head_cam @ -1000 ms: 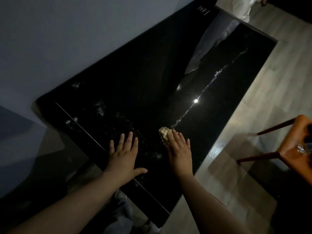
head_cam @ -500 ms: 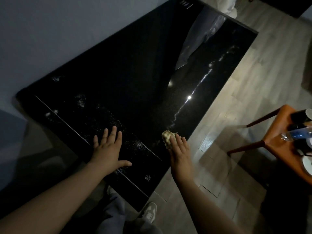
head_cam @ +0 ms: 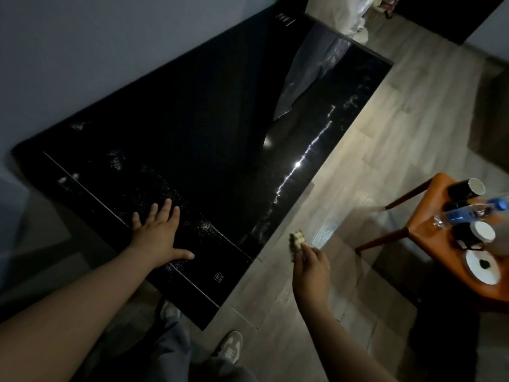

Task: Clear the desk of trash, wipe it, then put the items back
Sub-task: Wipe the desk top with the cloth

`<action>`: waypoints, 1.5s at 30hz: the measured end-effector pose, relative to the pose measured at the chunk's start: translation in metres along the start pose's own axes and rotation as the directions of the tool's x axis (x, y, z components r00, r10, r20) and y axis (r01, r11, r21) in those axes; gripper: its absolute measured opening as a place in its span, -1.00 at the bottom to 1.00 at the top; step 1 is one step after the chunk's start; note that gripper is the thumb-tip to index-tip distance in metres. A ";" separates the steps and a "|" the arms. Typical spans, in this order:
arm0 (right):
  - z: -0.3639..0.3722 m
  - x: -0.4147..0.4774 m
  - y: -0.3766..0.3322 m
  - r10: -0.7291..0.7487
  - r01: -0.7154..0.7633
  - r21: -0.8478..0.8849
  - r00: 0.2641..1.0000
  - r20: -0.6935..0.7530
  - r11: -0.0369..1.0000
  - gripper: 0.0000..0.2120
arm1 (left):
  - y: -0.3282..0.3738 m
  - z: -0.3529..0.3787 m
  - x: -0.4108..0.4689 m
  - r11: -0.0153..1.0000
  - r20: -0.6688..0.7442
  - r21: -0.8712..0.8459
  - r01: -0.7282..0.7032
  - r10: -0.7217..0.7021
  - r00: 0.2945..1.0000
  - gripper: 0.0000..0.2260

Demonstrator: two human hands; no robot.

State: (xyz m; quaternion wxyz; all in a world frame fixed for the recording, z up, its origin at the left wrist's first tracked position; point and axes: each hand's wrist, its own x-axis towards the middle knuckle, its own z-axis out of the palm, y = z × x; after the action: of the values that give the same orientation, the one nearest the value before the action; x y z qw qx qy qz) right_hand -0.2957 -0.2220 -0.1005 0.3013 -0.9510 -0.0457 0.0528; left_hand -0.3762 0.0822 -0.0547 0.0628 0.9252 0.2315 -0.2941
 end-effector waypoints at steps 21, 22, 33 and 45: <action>0.009 -0.011 -0.039 -0.039 0.127 -0.422 0.977 0.210 0.898 -0.62 | -0.010 -0.008 -0.012 0.987 -0.081 -0.086 -0.138 0.131 0.988 -0.10; 0.006 -0.012 -0.037 -0.016 0.093 -0.418 0.983 0.183 0.904 -0.64 | -0.010 -0.008 -0.011 0.985 -0.083 -0.088 -0.146 0.139 0.987 -0.10; -0.007 0.015 -0.104 -0.156 0.163 -0.077 0.984 0.081 0.984 -0.68 | -0.038 -0.019 -0.005 0.981 -0.094 -0.109 -0.160 0.150 0.984 -0.19; 0.063 0.053 -0.274 -0.425 0.332 0.354 0.876 0.229 0.874 -0.75 | -0.168 -0.030 0.013 0.979 -0.143 -0.200 0.028 -0.057 0.988 -0.23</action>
State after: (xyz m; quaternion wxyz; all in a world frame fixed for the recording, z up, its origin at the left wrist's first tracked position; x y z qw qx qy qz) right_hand -0.2659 0.0438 0.0028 0.4379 -0.8459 -0.2694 0.1418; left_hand -0.4294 0.2436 -0.0339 0.1305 0.9286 0.2831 -0.2014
